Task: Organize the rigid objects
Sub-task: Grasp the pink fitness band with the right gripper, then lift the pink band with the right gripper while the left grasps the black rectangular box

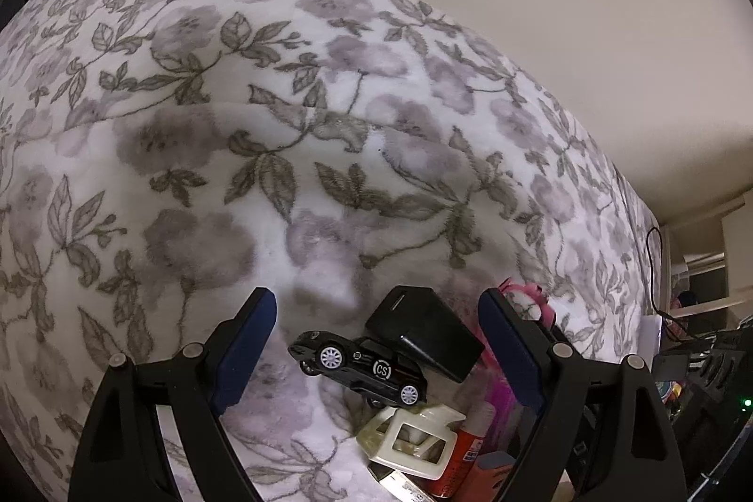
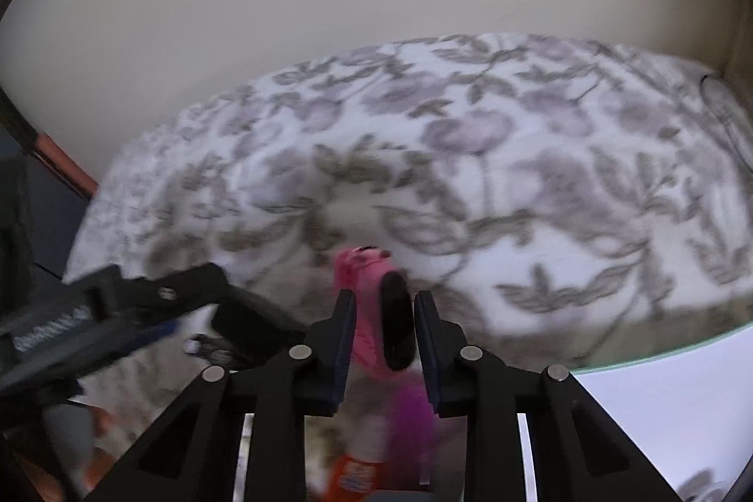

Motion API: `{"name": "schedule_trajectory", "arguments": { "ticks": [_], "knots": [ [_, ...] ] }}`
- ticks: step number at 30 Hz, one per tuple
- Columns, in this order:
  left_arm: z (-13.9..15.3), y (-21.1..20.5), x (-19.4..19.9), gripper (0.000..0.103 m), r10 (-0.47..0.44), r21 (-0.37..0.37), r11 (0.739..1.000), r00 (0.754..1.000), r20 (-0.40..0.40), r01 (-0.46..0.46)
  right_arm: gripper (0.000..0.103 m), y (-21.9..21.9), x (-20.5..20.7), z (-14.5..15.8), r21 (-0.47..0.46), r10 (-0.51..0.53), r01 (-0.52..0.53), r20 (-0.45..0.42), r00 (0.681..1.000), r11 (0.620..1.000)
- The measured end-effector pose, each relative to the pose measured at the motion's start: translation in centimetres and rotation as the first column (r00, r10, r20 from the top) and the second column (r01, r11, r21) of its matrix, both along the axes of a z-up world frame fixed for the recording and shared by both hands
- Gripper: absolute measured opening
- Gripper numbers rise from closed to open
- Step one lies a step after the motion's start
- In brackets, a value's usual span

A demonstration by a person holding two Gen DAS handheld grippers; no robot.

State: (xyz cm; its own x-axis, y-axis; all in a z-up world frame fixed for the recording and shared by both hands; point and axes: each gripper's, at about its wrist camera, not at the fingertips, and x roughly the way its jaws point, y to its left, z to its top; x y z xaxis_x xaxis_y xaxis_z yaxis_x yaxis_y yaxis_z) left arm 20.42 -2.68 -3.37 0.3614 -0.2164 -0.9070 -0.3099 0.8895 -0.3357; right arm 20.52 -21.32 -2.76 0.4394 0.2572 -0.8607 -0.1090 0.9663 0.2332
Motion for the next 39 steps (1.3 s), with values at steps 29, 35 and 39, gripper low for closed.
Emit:
{"name": "schedule_trajectory", "arguments": {
  "ticks": [29,35,39],
  "knots": [
    [-0.9,-3.7,0.9,0.08,-0.202,0.115,0.972,0.979,-0.024,0.204,0.014,-4.4,0.7,0.8,-0.024,-0.133,0.133,0.014,0.991,0.991],
    [-1.1,-5.1,0.8,0.062,-0.267,0.159,0.95,0.963,-0.026,0.268,0.014,-5.0,0.7,0.8,-0.024,-0.146,0.146,0.006,0.989,0.989],
    [-0.4,-5.6,0.6,0.061,-0.275,0.165,0.948,0.961,-0.01,0.273,0.014,-5.3,0.2,1.4,-0.034,-0.149,0.15,0.009,0.989,0.988]
  ]
}}
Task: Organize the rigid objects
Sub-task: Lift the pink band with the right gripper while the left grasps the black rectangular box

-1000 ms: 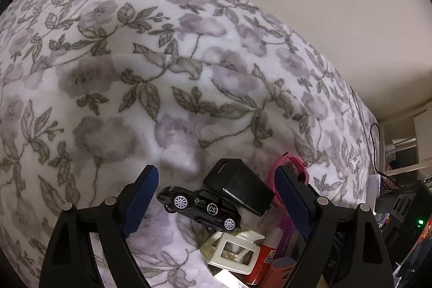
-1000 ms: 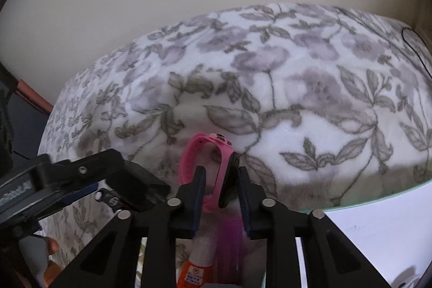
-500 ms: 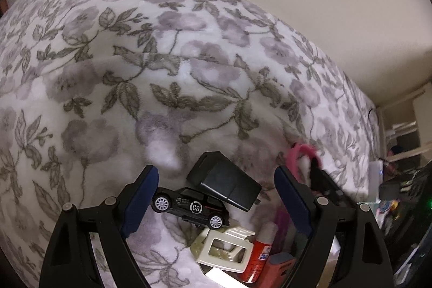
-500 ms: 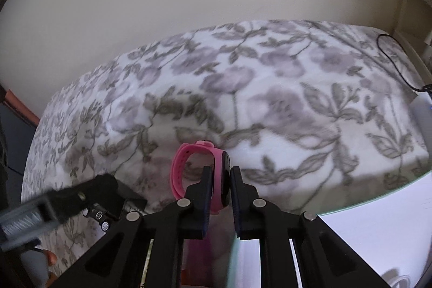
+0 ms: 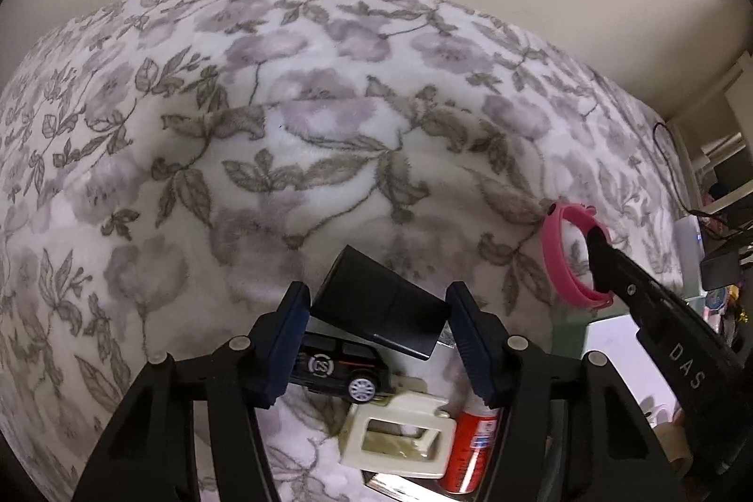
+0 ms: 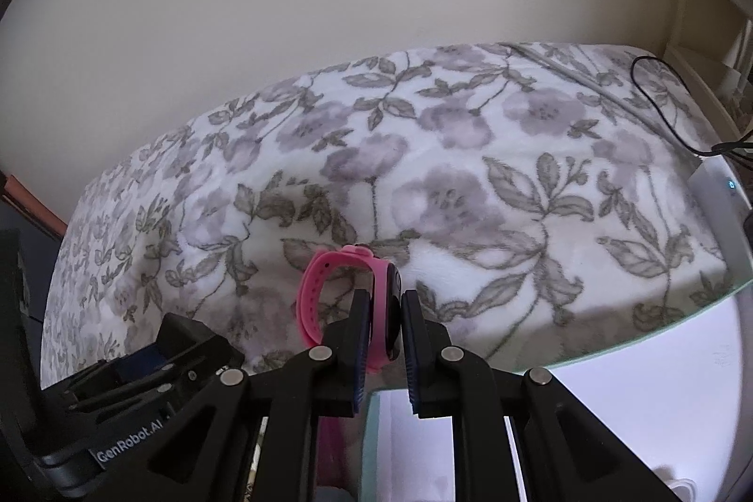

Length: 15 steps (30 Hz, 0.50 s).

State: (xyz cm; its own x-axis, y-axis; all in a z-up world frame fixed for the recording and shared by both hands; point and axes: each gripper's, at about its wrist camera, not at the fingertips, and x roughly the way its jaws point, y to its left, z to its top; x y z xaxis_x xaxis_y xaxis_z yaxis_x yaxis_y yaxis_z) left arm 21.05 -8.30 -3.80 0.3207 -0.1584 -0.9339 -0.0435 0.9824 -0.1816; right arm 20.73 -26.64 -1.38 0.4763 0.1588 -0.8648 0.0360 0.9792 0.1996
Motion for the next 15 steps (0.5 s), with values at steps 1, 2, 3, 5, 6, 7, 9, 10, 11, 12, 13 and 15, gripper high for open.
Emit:
{"name": "schedule_trajectory", "arguments": {
  "ticks": [1,2,3,5,6,7,9,10,11,12,13,15],
  "knots": [
    [0.5,-0.1,-0.1,0.061,-0.001,-0.005,1.0,1.0,0.009,0.001,0.014,-0.2,-0.2,0.3,0.0,-0.002,0.002,0.003,1.0,1.0],
    [0.9,-0.3,-0.3,0.061,-0.005,-0.006,1.0,1.0,0.018,0.005,0.014,-0.5,-0.5,0.9,-0.002,-0.005,0.006,0.009,1.0,1.0],
    [1.7,-0.6,-0.5,0.061,-0.012,-0.003,1.0,0.999,0.035,0.012,0.014,-0.8,-0.8,1.3,-0.002,-0.01,0.01,0.013,1.0,1.0],
    [2.8,-1.1,-1.0,0.061,-0.022,0.0,1.0,0.998,0.058,0.022,0.014,-1.5,-1.4,2.4,0.001,-0.021,0.021,0.023,1.0,1.0],
    [3.5,-1.4,-1.3,0.061,-0.021,-0.003,1.0,0.997,0.068,0.021,0.014,-1.9,-1.8,3.0,0.002,-0.028,0.028,0.026,0.999,1.0],
    [4.2,-1.9,-1.5,0.061,-0.029,-0.01,1.0,0.996,0.079,0.03,0.014,-2.3,-2.2,3.5,0.003,-0.035,0.035,0.028,0.999,0.999],
    [5.5,-3.1,-2.2,0.061,-0.05,-0.026,0.998,0.994,0.1,0.053,0.014,-3.4,-3.0,4.6,0.0,-0.054,0.054,0.029,0.998,0.999],
    [5.9,-3.9,-2.5,0.061,-0.063,-0.032,0.997,0.992,0.106,0.066,0.014,-3.9,-3.4,5.0,-0.008,-0.065,0.065,0.028,0.998,0.998],
    [6.3,-4.4,-2.8,0.061,-0.074,-0.039,0.996,0.991,0.112,0.079,0.014,-4.4,-3.9,5.4,-0.022,-0.076,0.077,0.026,0.997,0.997],
    [6.8,-5.3,-3.2,0.061,-0.095,-0.048,0.994,0.989,0.118,0.101,0.014,-5.0,-4.3,5.7,-0.04,-0.087,0.088,0.022,0.996,0.995],
    [7.1,-5.9,-3.4,0.061,-0.107,-0.053,0.992,0.987,0.121,0.114,0.014,-5.5,-4.7,5.9,-0.056,-0.096,0.097,0.019,0.995,0.994],
    [7.5,-7.3,-3.9,0.061,-0.138,-0.058,0.988,0.982,0.125,0.146,0.014,-6.8,-5.7,6.1,-0.087,-0.117,0.117,0.009,0.993,0.989]
  ]
}}
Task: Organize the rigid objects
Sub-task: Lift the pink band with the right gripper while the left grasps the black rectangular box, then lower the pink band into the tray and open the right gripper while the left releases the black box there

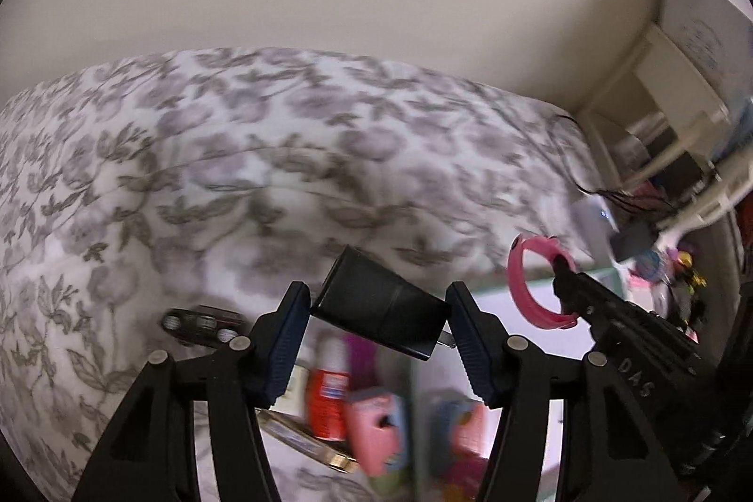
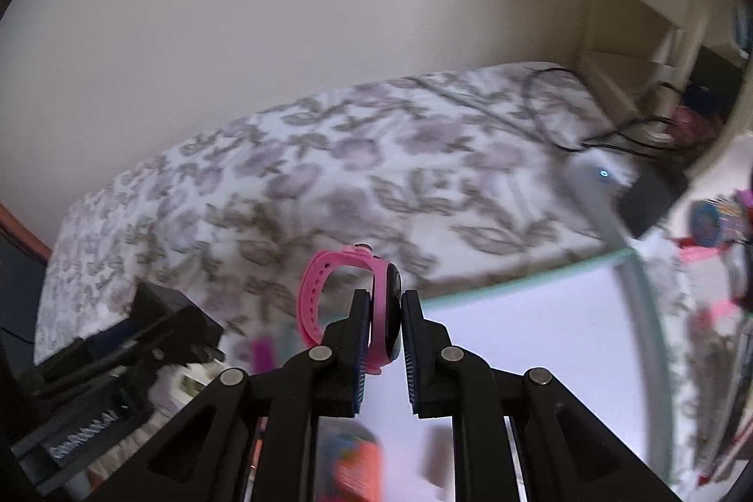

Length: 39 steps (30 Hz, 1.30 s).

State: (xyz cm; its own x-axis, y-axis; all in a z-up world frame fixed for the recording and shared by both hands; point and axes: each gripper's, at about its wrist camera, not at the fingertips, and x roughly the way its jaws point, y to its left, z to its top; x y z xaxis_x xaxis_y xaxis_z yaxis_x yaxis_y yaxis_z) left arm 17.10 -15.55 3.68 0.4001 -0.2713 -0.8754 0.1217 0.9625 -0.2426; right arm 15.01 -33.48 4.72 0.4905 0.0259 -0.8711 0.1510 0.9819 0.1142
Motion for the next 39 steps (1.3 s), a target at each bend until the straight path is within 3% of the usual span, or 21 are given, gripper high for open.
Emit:
{"name": "schedule_trajectory", "arguments": {
  "ticks": [6,13,19,24,27,31,34,36,39],
  "knots": [
    [-0.2,-4.3,-1.5,0.061,-0.104,0.012,0.994,0.994,-0.013,0.105,0.014,-3.8,-2.5,-1.9,-0.036,-0.083,0.081,-0.088,0.993,0.996],
    [-3.4,-7.4,-2.2,0.062,-0.168,0.036,0.984,0.983,-0.079,0.172,0.015,-6.4,-4.3,-4.9,-0.032,-0.148,0.144,-0.172,0.974,0.989],
    [-5.5,-7.8,-2.3,0.062,-0.169,0.024,0.984,0.975,-0.142,0.174,0.016,-6.4,-4.4,-6.1,-0.044,-0.142,0.136,-0.198,0.97,0.99],
    [-5.1,-7.1,-2.5,0.062,-0.158,-0.002,0.987,0.974,-0.16,0.159,0.019,-6.4,-4.5,-6.0,-0.033,-0.143,0.139,-0.194,0.971,0.99],
    [-4.2,-6.2,-2.7,0.062,-0.144,-0.004,0.989,0.978,-0.148,0.145,0.035,-6.2,-4.6,-5.7,-0.029,-0.141,0.138,-0.189,0.972,0.99],
    [-2.6,-4.5,-3.0,0.062,-0.097,0.0,0.995,0.988,-0.12,0.097,0.038,-5.7,-5.0,-4.7,-0.035,-0.131,0.127,-0.163,0.978,0.991],
    [-1.5,-2.5,-3.3,0.063,-0.032,-0.006,0.999,0.995,-0.097,0.031,0.065,-5.2,-5.4,-3.9,-0.042,-0.13,0.125,-0.136,0.982,0.991],
    [-0.9,-1.2,-3.7,0.067,0.004,-0.013,1.0,0.997,-0.081,-0.005,0.067,-4.9,-5.7,-3.6,-0.04,-0.118,0.114,-0.122,0.986,0.993],
    [-0.6,0.2,-4.1,0.074,0.047,-0.012,0.999,0.997,-0.063,-0.048,0.081,-4.2,-6.1,-3.3,-0.035,-0.099,0.095,-0.104,0.99,0.995]
  ]
}}
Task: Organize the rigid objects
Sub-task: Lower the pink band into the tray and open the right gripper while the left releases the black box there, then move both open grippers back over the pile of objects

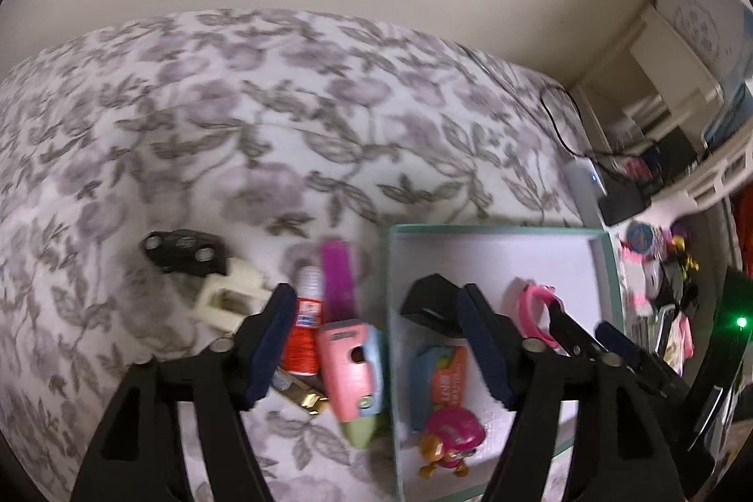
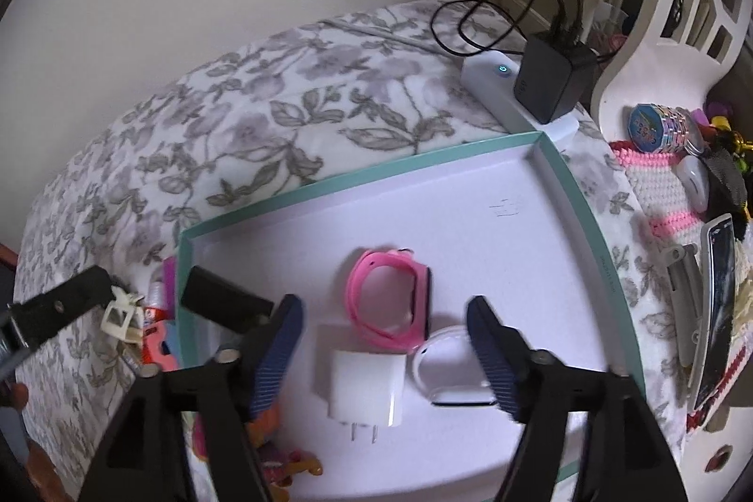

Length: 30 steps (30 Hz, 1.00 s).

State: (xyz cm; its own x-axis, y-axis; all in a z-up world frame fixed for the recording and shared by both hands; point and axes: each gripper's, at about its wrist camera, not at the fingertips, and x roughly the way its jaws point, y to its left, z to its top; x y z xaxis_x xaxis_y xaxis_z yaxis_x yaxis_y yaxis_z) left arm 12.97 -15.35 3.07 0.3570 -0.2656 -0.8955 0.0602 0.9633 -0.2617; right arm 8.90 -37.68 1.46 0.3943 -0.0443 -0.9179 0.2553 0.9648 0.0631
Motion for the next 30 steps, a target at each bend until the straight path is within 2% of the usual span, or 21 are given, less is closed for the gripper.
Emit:
{"name": "schedule_trajectory", "arguments": {
  "ticks": [2,3,4,5,17,24,30],
  "knots": [
    [0.0,1.0,-0.3,0.076,0.034,0.001,0.999,0.999,0.008,-0.034,0.09,0.4,-0.4,0.2,-0.004,0.008,-0.008,0.015,1.0,1.0],
    [0.0,1.5,-0.5,0.079,0.052,0.002,0.999,0.999,0.012,-0.052,0.094,0.6,-0.5,0.4,-0.005,0.012,-0.012,0.025,1.0,1.0],
    [-0.1,2.1,-0.7,0.083,0.071,0.003,0.997,0.997,0.015,-0.071,0.103,0.8,-0.7,0.6,-0.005,0.013,-0.013,0.033,0.999,1.0],
    [-0.2,2.5,-0.8,0.089,0.086,0.003,0.996,0.996,0.014,-0.086,0.103,0.9,-0.9,0.7,-0.003,0.016,-0.016,0.043,0.999,1.0],
    [1.0,8.0,-3.7,0.089,0.225,-0.065,0.973,0.973,0.047,-0.222,0.103,3.8,-2.2,3.2,0.035,0.097,-0.106,0.19,0.977,0.994],
    [1.2,10.9,-4.4,0.089,0.293,-0.075,0.955,0.955,0.055,-0.288,0.103,4.9,-2.1,3.7,0.105,0.116,-0.145,0.246,0.962,0.984],
    [0.5,12.8,-4.1,0.089,0.336,-0.083,0.939,0.941,0.033,-0.333,0.103,5.9,-1.5,3.8,0.128,0.123,-0.162,0.271,0.955,0.978]
  ]
}}
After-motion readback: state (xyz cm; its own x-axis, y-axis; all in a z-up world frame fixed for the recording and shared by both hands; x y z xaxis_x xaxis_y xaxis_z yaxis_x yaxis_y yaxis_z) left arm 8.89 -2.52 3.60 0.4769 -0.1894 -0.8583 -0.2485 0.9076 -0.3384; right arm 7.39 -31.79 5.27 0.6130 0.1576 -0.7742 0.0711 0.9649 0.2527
